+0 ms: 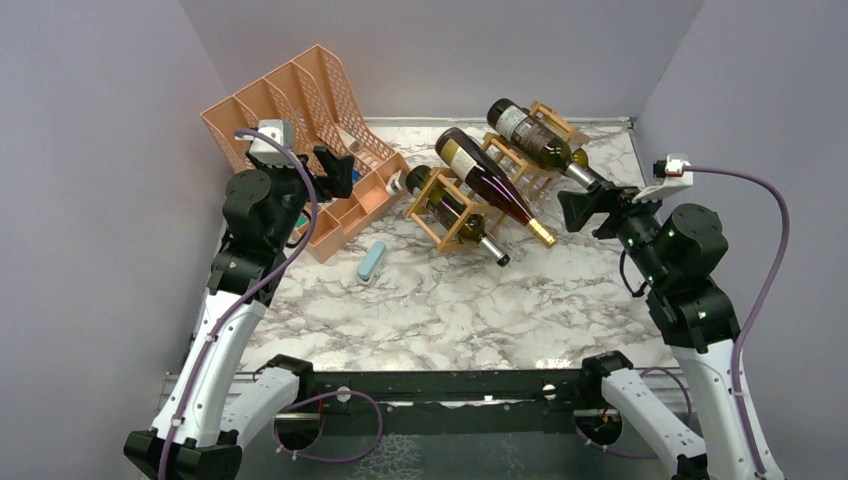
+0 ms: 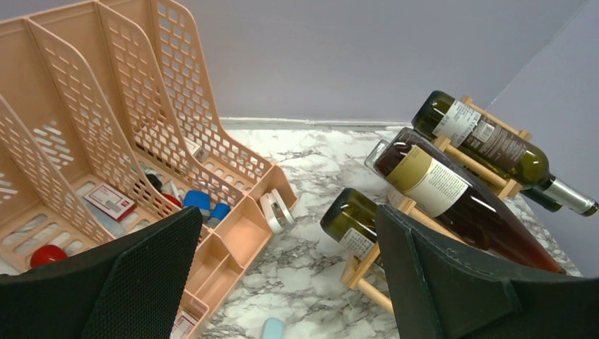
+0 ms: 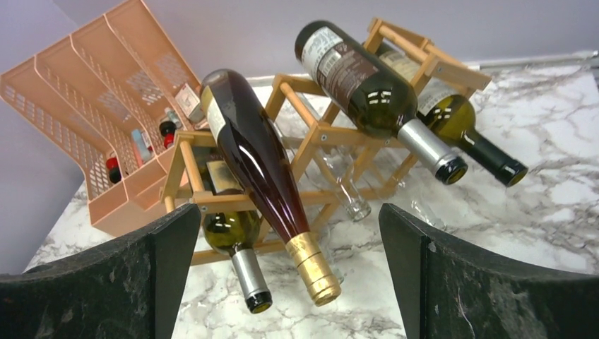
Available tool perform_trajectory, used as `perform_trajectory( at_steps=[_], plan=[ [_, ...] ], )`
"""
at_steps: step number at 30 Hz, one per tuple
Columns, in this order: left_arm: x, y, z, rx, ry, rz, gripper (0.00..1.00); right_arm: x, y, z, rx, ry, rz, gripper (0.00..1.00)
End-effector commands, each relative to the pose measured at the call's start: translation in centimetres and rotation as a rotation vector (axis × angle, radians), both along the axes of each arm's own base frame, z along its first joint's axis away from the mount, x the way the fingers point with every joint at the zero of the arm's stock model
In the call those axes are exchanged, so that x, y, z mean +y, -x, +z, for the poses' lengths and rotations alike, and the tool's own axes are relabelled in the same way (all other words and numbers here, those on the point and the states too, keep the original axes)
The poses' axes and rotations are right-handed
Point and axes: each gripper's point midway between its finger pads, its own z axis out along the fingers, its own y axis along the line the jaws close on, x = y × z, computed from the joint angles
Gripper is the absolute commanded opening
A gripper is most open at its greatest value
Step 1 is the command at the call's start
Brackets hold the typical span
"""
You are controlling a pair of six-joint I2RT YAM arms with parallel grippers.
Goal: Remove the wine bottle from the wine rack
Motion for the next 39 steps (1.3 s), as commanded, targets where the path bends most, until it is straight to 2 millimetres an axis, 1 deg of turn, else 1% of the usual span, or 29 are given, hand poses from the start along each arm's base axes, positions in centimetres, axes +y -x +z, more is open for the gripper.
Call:
perform_trajectory(
  at_steps=[1, 7, 11, 15, 20, 27, 33, 37, 39],
  plan=[
    [-1.1, 0.3, -0.9, 0.039, 0.033, -0.047, 0.99, 0.4, -0.2, -1.4, 0.029, -0.034, 0.000, 1.00],
    [-1.7, 0.4, -1.8, 0.072, 0.047, -0.075, 0.99, 2.5, -0.8, -4.8, 0.105, -0.024, 0.108, 1.00],
    [-1.9, 0.6, -1.8, 0.079, 0.055, -0.090, 0.99, 4.1, -1.6, -6.7, 0.155, 0.012, 0.198, 1.00],
    [-2.2, 0.8, -1.9, 0.088, 0.059, -0.104, 0.99, 4.8, -3.0, -8.2, 0.229, 0.068, 0.239, 1.00],
    [-2.4, 0.8, -2.3, 0.102, 0.062, -0.112, 0.99, 5.8, -4.4, -10.8, 0.342, 0.129, 0.306, 1.00],
    [-2.8, 0.6, -2.9, 0.121, 0.065, -0.129, 0.99, 6.8, -5.6, -12.1, 0.401, 0.142, 0.358, 1.00],
    [-3.0, 0.5, -3.1, 0.127, 0.061, -0.140, 0.99, 8.4, -5.3, -14.2, 0.495, 0.109, 0.451, 0.96],
    [-3.1, 0.6, -3.2, 0.132, 0.065, -0.145, 0.99, 8.9, -5.3, -15.1, 0.521, 0.093, 0.484, 0.91],
    [-3.0, 0.7, -3.3, 0.134, 0.067, -0.143, 0.99, 9.1, -5.4, -15.3, 0.525, 0.092, 0.493, 0.86]
  ],
)
